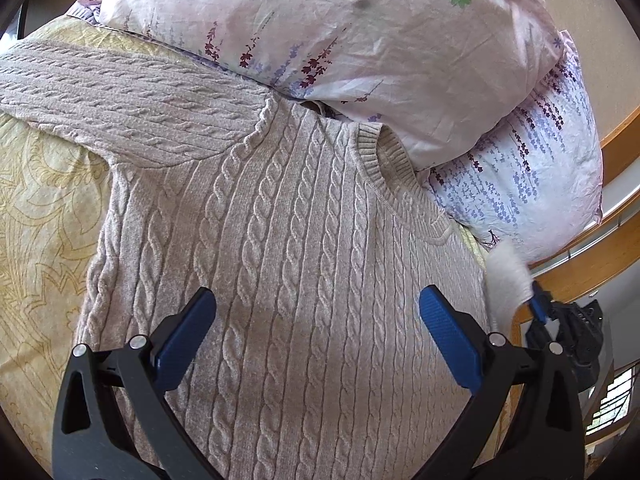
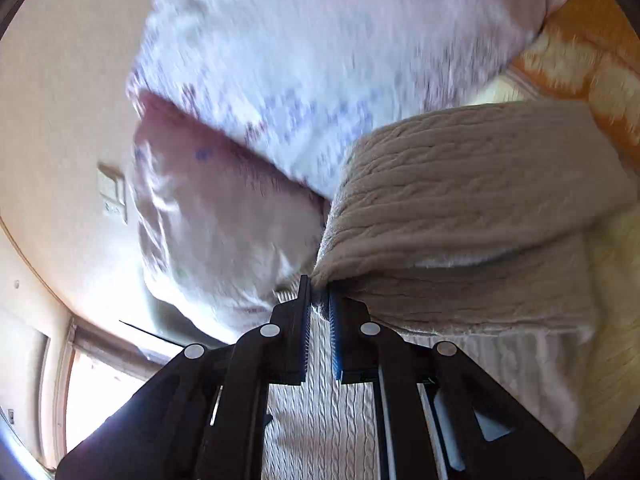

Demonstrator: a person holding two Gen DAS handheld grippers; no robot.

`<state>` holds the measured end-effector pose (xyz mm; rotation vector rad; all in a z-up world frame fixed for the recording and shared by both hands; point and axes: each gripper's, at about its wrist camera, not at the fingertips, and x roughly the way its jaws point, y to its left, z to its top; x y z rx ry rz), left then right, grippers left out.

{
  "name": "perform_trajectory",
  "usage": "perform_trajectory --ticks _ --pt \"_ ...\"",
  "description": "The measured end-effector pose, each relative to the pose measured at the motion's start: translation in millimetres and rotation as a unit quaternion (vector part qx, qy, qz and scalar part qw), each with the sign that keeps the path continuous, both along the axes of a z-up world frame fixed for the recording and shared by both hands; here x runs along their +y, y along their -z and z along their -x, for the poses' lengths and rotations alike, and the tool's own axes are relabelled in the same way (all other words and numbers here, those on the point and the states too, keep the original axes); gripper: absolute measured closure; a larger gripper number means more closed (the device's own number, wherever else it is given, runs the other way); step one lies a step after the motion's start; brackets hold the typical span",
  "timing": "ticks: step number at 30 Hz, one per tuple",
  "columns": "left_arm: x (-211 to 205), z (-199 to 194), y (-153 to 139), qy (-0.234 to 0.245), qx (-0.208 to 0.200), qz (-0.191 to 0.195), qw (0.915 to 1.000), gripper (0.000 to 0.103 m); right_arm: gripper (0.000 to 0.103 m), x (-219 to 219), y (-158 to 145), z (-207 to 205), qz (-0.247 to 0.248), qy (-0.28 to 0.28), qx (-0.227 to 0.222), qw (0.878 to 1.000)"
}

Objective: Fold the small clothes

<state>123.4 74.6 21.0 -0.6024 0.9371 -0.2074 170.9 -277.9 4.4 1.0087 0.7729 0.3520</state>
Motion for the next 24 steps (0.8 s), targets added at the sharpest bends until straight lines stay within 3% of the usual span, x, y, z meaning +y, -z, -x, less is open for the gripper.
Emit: perform_trajectory --ticks 4,7,9,10,11,16,19,22,24 --pt "5 2 -1 -0.008 -0.004 0.005 0.9999 0.002 0.093 46 33 -9 0.065 -0.066 0.068 0.993" --pt "10 3 -1 -0.017 -0.006 0.011 0.9998 0.002 0.089 34 28 -7 0.060 -0.053 0.072 0.994" --pt "14 1 0 -0.021 -0.005 0.016 0.9996 0.002 0.071 16 17 -3 0.051 -0.023 0.073 0.996" --pt "16 0 0 -0.024 -0.005 0.020 0.9995 0.002 0.056 5 9 -5 0.044 0.002 0.072 0.996" --pt "19 -1 0 -0.028 -0.006 0.023 0.9993 0.002 0.055 -6 5 -5 0.036 0.020 0.071 0.997" --pt "50 -7 -3 -0.073 -0.015 0.046 0.9962 0.002 0.058 -63 16 0 -0.009 0.112 0.090 0.990" --pt "80 -9 -3 -0.116 -0.016 0.066 0.9909 0.002 0.071 -80 25 0 -0.032 0.147 0.100 0.983" --pt "111 -10 4 -0.158 -0.005 0.091 0.9833 0.003 0.092 -80 36 -6 -0.048 0.162 0.118 0.978" --pt "131 -10 7 -0.181 0.001 0.103 0.9780 0.006 0.093 -67 35 -5 -0.066 0.158 0.099 0.980"
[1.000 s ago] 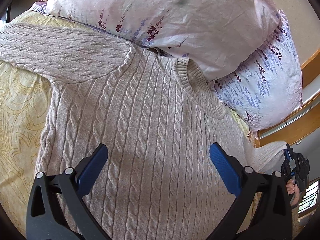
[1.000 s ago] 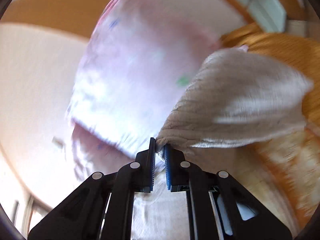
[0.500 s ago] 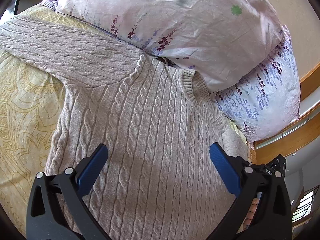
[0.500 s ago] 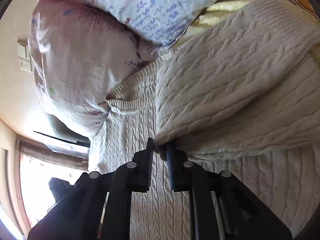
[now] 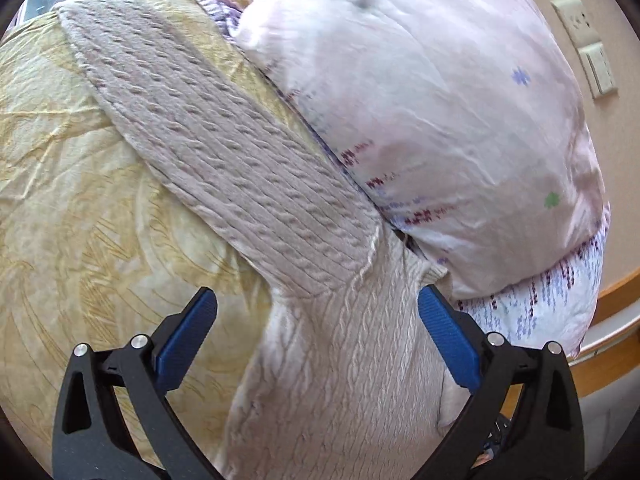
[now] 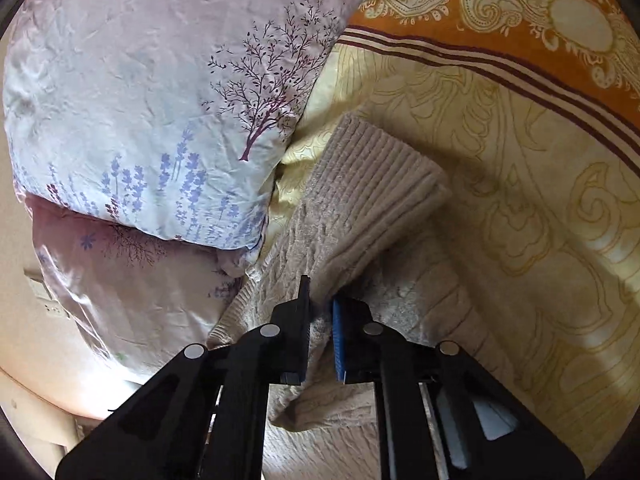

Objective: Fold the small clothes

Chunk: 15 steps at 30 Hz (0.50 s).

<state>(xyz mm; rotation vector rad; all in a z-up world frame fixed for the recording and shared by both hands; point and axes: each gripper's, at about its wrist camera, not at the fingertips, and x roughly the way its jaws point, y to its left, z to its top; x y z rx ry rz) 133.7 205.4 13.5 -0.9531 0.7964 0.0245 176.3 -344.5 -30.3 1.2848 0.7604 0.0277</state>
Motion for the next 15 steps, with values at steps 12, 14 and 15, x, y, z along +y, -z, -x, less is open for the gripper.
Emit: perform_trajectory --ticks 12,14,15 --pt "85 4 14 -0.100 0.001 0.042 0.9942 0.023 0.094 189 -23 -88 0.040 -0.291 -0.033 0.955" --pt "94 3 16 -0.108 -0.002 0.047 0.9931 0.024 0.094 215 -15 -95 0.063 -0.328 -0.016 0.942" --pt "99 2 16 -0.112 -0.003 0.050 0.9924 0.024 0.094 226 -12 -97 0.073 -0.341 -0.009 0.937"
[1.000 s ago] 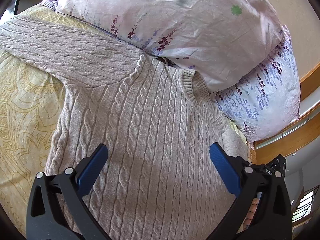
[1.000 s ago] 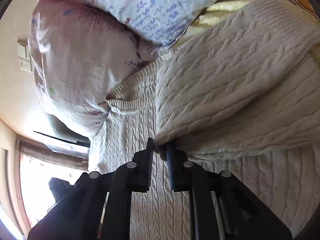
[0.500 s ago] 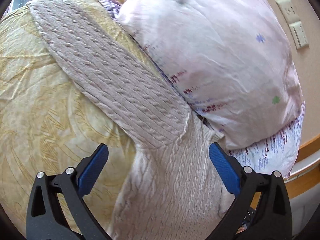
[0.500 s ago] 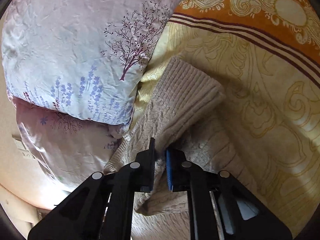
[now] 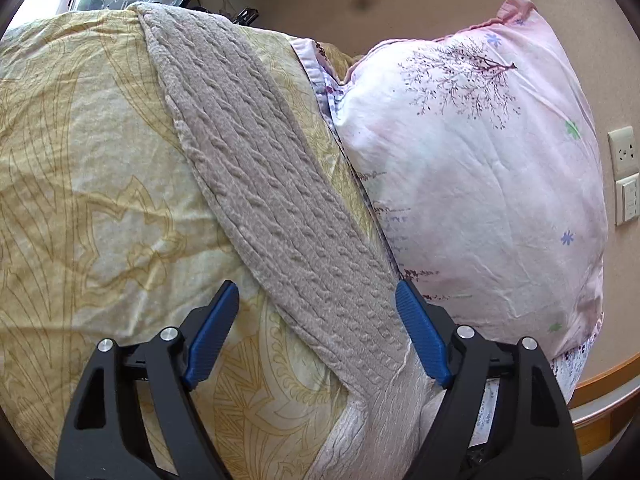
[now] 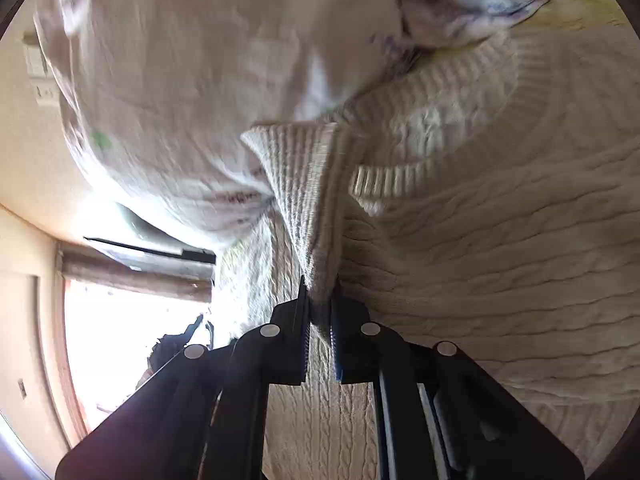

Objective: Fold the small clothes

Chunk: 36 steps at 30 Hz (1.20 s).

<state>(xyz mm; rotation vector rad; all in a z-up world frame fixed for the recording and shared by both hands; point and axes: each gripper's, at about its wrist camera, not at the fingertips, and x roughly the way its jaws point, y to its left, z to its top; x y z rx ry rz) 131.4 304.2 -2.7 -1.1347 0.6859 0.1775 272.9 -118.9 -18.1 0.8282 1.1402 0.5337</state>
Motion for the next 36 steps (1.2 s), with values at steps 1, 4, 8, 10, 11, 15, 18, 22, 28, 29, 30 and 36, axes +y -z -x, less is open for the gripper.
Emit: perform_trajectory --ticks 1,4,8,10,11,15,18,22,28,29,30,36 --pt "4 -1 1 -0.005 -0.001 0.003 1.0000 0.024 0.094 10 2 -2 0.012 -0.013 0.001 1.000" --pt "15 -4 2 -0.018 -0.006 0.011 0.9998 0.024 0.094 31 1 -7 0.043 -0.043 -0.001 0.998" --pt "32 -7 3 -0.034 -0.012 0.024 0.9991 0.024 0.087 54 -7 1 0.112 -0.094 -0.026 0.989" --pt "39 -8 4 -0.042 -0.016 0.035 0.9984 0.024 0.077 67 -11 3 0.113 -0.127 -0.030 0.985" --pt "42 -9 5 -0.047 -0.017 0.041 0.9979 0.024 0.065 70 -13 5 0.103 -0.140 -0.031 0.984" --pt "57 -9 7 -0.068 -0.018 0.061 0.9957 0.028 0.052 77 -29 23 0.071 -0.172 -0.048 0.981" --pt "67 -7 13 -0.089 -0.017 0.079 0.9928 0.040 0.049 69 -39 34 0.065 -0.171 -0.058 0.981" --pt "80 -1 22 -0.113 -0.021 0.101 0.9882 0.058 0.048 47 -49 38 0.066 -0.134 -0.062 0.987" --pt "75 -5 34 -0.109 -0.058 0.164 0.9787 0.097 0.046 -21 -40 38 0.062 -0.049 -0.055 0.995" --pt "69 -5 30 -0.104 -0.073 0.172 0.9769 0.097 0.046 -25 -39 38 0.061 -0.037 -0.053 0.996" --pt "63 -5 25 -0.097 -0.091 0.179 0.9748 0.097 0.046 -33 -37 39 0.059 -0.025 -0.051 0.997" --pt "-5 -17 -27 0.007 -0.220 0.229 0.9483 0.097 0.044 -70 -36 51 0.053 0.028 -0.041 0.997"
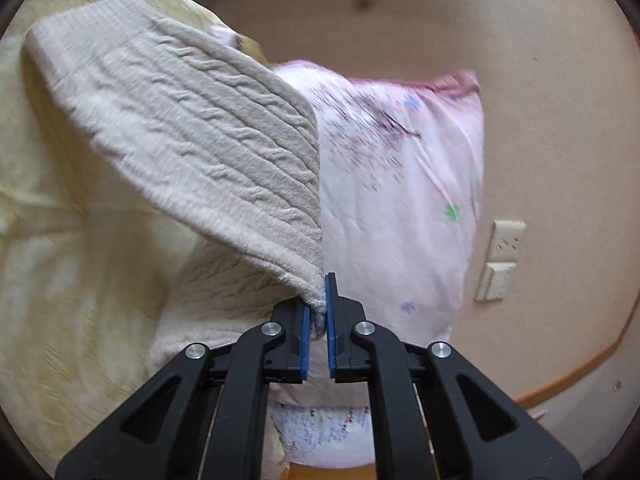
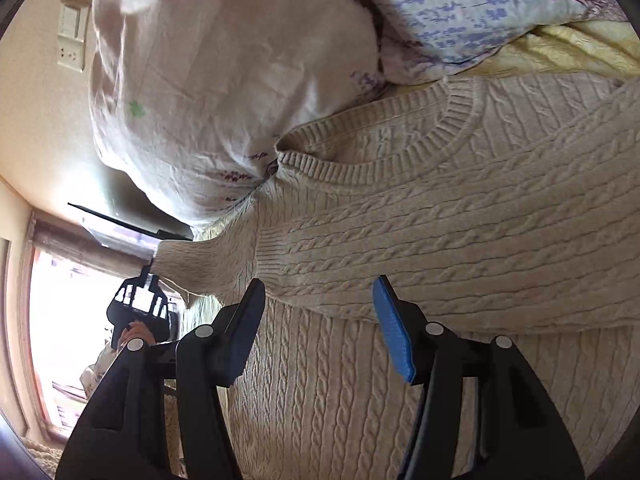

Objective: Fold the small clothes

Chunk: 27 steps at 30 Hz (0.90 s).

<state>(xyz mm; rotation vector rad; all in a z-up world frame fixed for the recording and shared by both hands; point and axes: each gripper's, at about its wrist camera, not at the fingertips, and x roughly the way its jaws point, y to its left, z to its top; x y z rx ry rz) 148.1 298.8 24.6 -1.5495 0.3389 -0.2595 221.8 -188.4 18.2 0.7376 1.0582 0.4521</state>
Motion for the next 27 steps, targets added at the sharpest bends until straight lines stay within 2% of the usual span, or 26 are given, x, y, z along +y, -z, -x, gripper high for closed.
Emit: perform_trajectory --ticks 3,6,8,10,12,13,14,15,17,19,22,24,26,27 --pt "-56 -13 -20 0.064 -0.057 0.006 0.9963 0.097 0.044 -12 3 4 -0.002 0.019 0.002 1.000" --pt "-121 -29 -22 0.142 -0.069 -0.007 0.9874 0.097 0.044 -23 4 9 -0.004 0.031 0.006 0.999" --pt "-164 -37 -11 0.195 -0.044 -0.034 0.9793 0.096 0.044 -29 4 13 -0.005 0.037 0.008 0.999" --pt "-199 -39 10 0.232 0.004 -0.070 0.9703 0.093 0.044 -35 5 16 -0.005 0.041 0.009 0.999" --pt "-223 -41 34 0.266 0.060 -0.110 0.9559 0.086 0.044 -39 6 18 -0.005 0.046 0.011 0.999" --pt "-228 -39 44 0.274 0.082 -0.115 0.9512 0.086 0.044 -41 6 19 -0.005 0.049 0.012 0.999" --pt "-228 -37 53 0.276 0.099 -0.107 0.9499 0.079 0.044 -43 7 20 -0.004 0.052 0.012 0.999" --pt "-225 -33 59 0.272 0.111 -0.093 0.9513 0.072 0.044 -44 7 20 -0.004 0.054 0.012 0.998" --pt "-210 -26 60 0.243 0.111 -0.073 0.9608 0.056 0.044 -49 9 20 -0.004 0.060 0.014 0.998" --pt "-190 -22 51 0.206 0.103 -0.080 0.9698 0.049 0.044 -52 11 20 -0.006 0.065 0.018 0.998" --pt "-158 -34 47 0.166 0.113 -0.080 0.9765 0.048 0.044 -51 16 18 -0.005 0.062 0.019 0.998" --pt "-145 -39 51 0.148 0.123 -0.063 0.9794 0.051 0.044 -50 16 17 -0.004 0.060 0.018 0.998" --pt "-137 -47 54 0.139 0.123 -0.042 0.9817 0.074 0.044 -51 15 18 -0.002 0.059 0.015 0.998" --pt "-138 -52 53 0.140 0.118 -0.034 0.9825 0.081 0.044 -52 15 18 -0.001 0.061 0.015 0.998"
